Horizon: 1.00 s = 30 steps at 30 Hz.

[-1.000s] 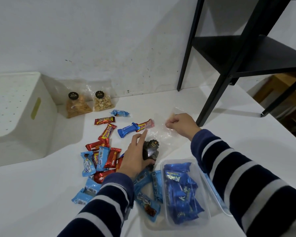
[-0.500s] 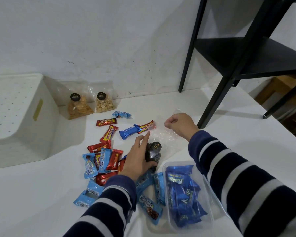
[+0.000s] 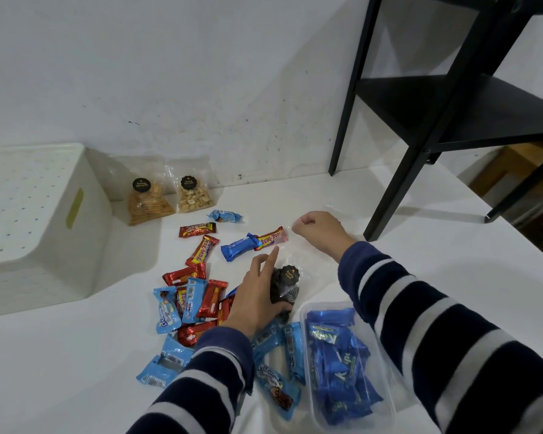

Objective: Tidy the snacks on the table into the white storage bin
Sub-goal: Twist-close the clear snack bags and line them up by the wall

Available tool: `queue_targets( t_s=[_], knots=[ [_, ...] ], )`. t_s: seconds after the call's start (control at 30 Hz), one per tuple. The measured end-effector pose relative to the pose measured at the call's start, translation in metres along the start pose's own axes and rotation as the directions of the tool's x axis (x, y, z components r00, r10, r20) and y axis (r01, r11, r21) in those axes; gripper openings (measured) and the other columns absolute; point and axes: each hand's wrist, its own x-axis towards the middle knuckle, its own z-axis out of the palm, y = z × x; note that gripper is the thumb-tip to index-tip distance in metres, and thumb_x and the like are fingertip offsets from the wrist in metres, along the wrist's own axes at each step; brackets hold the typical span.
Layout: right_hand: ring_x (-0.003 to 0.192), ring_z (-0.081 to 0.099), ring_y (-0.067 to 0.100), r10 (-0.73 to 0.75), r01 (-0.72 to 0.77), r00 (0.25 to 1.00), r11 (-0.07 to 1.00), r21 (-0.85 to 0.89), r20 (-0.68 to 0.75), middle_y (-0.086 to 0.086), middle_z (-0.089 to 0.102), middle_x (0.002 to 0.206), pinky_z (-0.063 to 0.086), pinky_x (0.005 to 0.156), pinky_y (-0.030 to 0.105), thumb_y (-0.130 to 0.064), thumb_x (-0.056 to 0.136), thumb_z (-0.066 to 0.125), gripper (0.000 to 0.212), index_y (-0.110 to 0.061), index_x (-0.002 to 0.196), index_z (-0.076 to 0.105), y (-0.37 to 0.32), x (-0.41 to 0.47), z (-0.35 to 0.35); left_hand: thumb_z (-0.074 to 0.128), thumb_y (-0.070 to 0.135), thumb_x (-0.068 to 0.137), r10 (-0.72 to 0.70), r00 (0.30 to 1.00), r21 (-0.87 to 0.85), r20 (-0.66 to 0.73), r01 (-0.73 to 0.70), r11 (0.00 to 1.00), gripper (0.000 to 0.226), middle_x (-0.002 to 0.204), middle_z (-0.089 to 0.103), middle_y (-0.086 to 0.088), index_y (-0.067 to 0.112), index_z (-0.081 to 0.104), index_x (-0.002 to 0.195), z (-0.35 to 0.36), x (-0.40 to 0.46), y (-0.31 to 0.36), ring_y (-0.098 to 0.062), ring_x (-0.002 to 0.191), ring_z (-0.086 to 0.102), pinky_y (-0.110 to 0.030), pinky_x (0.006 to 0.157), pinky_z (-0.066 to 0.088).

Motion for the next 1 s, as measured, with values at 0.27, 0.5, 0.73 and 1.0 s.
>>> queue_targets(
  t_s=[0.27,0.5,0.73,1.0],
  knots=[
    [0.085,0.056,0.012,-0.048,0.046,0.996,0.998,-0.036,-0.070,-0.001,0.068,0.097,0.042,0.077,0.024,-0.022,0.089,0.062,0.012,-0.016,0.095,0.071,0.003,0.004,0.003,0.083,0.030,0.069,-0.001,1.000,0.002,0.012,0.001,1.000,0.113,0.148,0.019,0.005,0.031,0.004,0.151,0.002,0.001,0.000,-0.019,0.131,0.040,-0.036,0.105,0.042],
    [0.101,0.061,0.022,-0.014,0.055,0.992,0.944,-0.327,0.124,0.003,0.067,0.112,0.050,0.085,0.028,-0.010,0.089,0.057,0.025,-0.003,0.110,0.069,0.011,-0.004,-0.032,0.081,0.029,0.071,-0.084,0.995,-0.076,-0.057,0.079,0.994,0.112,0.149,0.017,0.005,0.034,0.001,0.150,0.005,0.004,0.003,-0.022,0.134,0.038,-0.036,0.105,0.041],
    [0.100,0.064,0.020,-0.028,0.025,1.000,0.970,-0.243,-0.010,0.003,0.069,0.109,0.052,0.092,0.031,0.003,0.088,0.054,0.028,-0.014,0.095,0.074,0.022,-0.011,-0.022,0.077,0.040,0.075,-0.153,0.985,-0.217,-0.080,0.133,0.967,0.081,0.144,0.020,0.002,0.029,0.028,0.139,0.005,0.005,0.018,-0.023,0.125,0.045,-0.040,0.100,0.046],
    [0.093,0.060,0.013,-0.168,0.177,0.984,0.954,-0.244,0.060,-0.005,0.065,0.098,0.049,0.085,0.027,-0.014,0.088,0.057,0.025,-0.023,0.108,0.071,0.020,-0.029,-0.012,0.053,0.048,0.089,-0.350,0.913,-0.644,-0.209,0.141,0.752,0.029,0.109,0.062,0.001,0.023,0.065,0.085,-0.013,0.040,0.045,-0.017,0.109,0.055,-0.034,0.096,0.043]
  ],
)
